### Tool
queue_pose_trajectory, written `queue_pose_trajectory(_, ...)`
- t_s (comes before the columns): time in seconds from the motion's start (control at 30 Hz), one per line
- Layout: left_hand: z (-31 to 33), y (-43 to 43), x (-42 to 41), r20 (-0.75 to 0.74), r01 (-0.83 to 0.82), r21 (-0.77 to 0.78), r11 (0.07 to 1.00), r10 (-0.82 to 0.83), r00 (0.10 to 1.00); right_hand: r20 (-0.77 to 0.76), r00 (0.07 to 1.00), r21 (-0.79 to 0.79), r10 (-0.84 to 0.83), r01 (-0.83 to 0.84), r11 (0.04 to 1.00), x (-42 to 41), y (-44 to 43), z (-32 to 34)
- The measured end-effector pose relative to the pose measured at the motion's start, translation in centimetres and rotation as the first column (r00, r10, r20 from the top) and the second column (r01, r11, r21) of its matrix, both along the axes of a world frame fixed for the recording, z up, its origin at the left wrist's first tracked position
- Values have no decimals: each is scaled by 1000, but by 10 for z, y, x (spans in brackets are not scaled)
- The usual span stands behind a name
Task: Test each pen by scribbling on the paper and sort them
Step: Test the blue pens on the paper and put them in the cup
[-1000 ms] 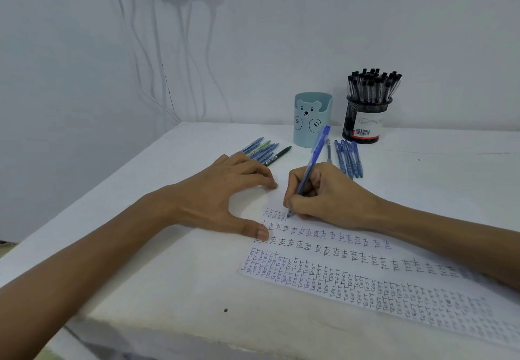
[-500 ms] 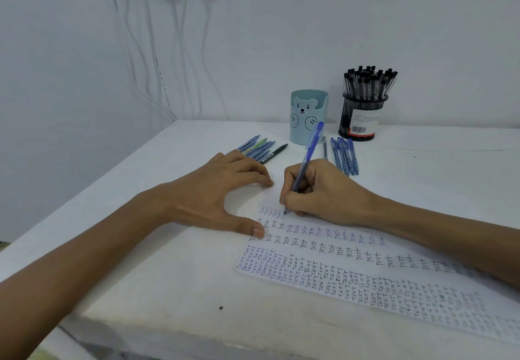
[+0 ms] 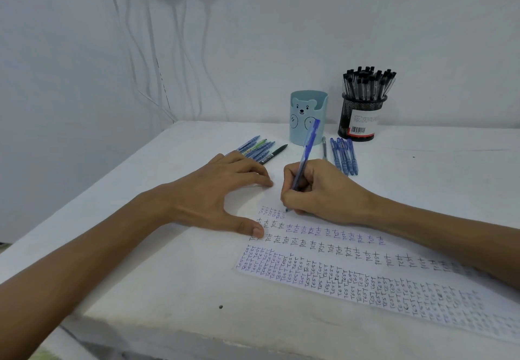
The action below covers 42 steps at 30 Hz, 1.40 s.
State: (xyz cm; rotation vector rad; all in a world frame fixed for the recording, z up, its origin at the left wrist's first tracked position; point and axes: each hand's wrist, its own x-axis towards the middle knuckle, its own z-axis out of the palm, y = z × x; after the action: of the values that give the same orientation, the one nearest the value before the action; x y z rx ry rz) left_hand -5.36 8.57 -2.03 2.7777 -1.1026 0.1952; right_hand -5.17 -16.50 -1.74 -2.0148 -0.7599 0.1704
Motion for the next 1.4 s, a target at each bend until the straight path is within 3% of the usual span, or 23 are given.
queue_pose_trajectory(0.07, -1, 0, 0, 7, 3, 0, 1000, -3, 1000, -29, 999, 27, -21, 22, 999, 1, 1, 0)
queue_pose_trajectory(0.23, 0, 1, 0, 16, 4, -1, 1000, -4, 1000, -361, 933, 252, -1, 99, 963, 8, 2, 5)
queue_pose_trajectory(0.33, 0, 2, 0, 23, 5, 4, 1000, -5, 1000, -337, 941, 353, 26, 101, 930, 12, -1, 2)
queue_pose_trajectory(0.67, 3, 2, -1, -4, 12, 19, 1000, -11, 1000, -451, 893, 486, 3, 242, 840, 18, 0, 5)
queue_pose_trajectory(0.77, 4, 3, -3, 1, 17, 20, 1000, -17, 1000, -433, 901, 507, 27, 219, 834, 23, -3, 6)
queue_pose_trajectory(1.0, 4, 4, -2, -2, 34, -1, 999, -34, 999, -455, 878, 427, -149, 362, 829, 55, -29, 32)
queue_pose_trajectory(1.23, 3, 5, -2, -38, 42, -54, 998, -44, 998, -442, 826, 379, -350, 525, 762, 81, -47, 34)
queue_pose_trajectory(1.4, 3, 4, -3, -55, 29, -100, 995, -35, 998, -354, 804, 191, -478, 563, 804, 98, -51, 33)
